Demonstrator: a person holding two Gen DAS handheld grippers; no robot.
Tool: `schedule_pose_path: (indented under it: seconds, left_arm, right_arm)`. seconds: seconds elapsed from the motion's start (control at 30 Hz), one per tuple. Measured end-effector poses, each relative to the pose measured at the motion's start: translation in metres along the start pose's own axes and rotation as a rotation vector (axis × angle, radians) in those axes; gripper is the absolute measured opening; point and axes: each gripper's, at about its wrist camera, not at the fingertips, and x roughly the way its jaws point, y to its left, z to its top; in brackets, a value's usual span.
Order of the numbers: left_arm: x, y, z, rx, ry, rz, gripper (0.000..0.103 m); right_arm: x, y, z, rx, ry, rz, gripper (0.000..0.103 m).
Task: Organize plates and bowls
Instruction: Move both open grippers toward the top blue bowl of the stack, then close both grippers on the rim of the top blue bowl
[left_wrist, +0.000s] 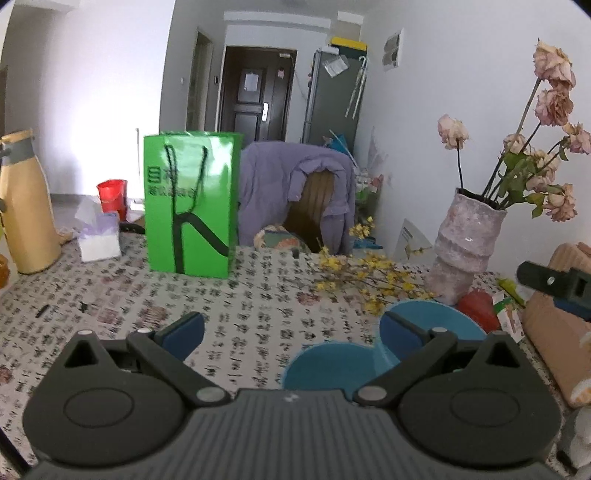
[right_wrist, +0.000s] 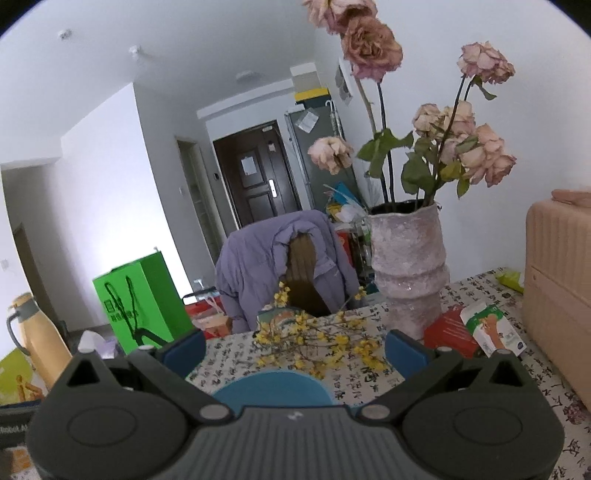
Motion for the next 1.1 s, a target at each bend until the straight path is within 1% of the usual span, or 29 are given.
schedule_pose_path:
  seconds: [0.17,0.37,0.5,0.6,0.7,0.9,0.97,1.03,1.1]
  left_arm:
    - [0.019,-0.016,0.002,-0.011,0.055,-0.012,0.103]
    - [0.042,-0.031,0.004,-0.017,0.108,0.005,0.103]
    - [0.056,-0.038,0.004,-0.027,0.146,0.014,0.103]
    - [0.064,-0.043,0.002,-0.030,0.164,0.015,0.103]
    - [0.068,-0.046,0.002,-0.029,0.176,0.019,0.103]
    - [0.075,-0.046,0.006,-0.049,0.201,0.005,0.103]
    - [0.076,-0.049,0.007,-0.036,0.200,0.002,0.103]
    - [0.079,-0.052,0.007,-0.025,0.208,0.010,0.103]
    - [0.084,-0.054,0.005,-0.032,0.221,0.003,0.103]
  right_arm:
    - [0.015,-0.006,-0.003,-0.011,0.049,-0.016,0.103]
    - [0.038,-0.025,-0.006,0.048,0.134,-0.015,0.103]
    - [0.047,-0.032,-0.008,0.071,0.165,-0.013,0.103]
    - [0.054,-0.037,-0.011,0.093,0.195,0.009,0.103]
    - [0.058,-0.036,-0.012,0.095,0.208,0.015,0.103]
    - [0.057,-0.032,-0.014,0.079,0.208,-0.005,0.103]
    - [0.055,-0.032,-0.014,0.077,0.209,-0.019,0.103]
    - [0.057,-0.032,-0.015,0.070,0.227,-0.034,0.103]
    - [0.062,-0.032,-0.018,0.058,0.258,-0.048,0.102]
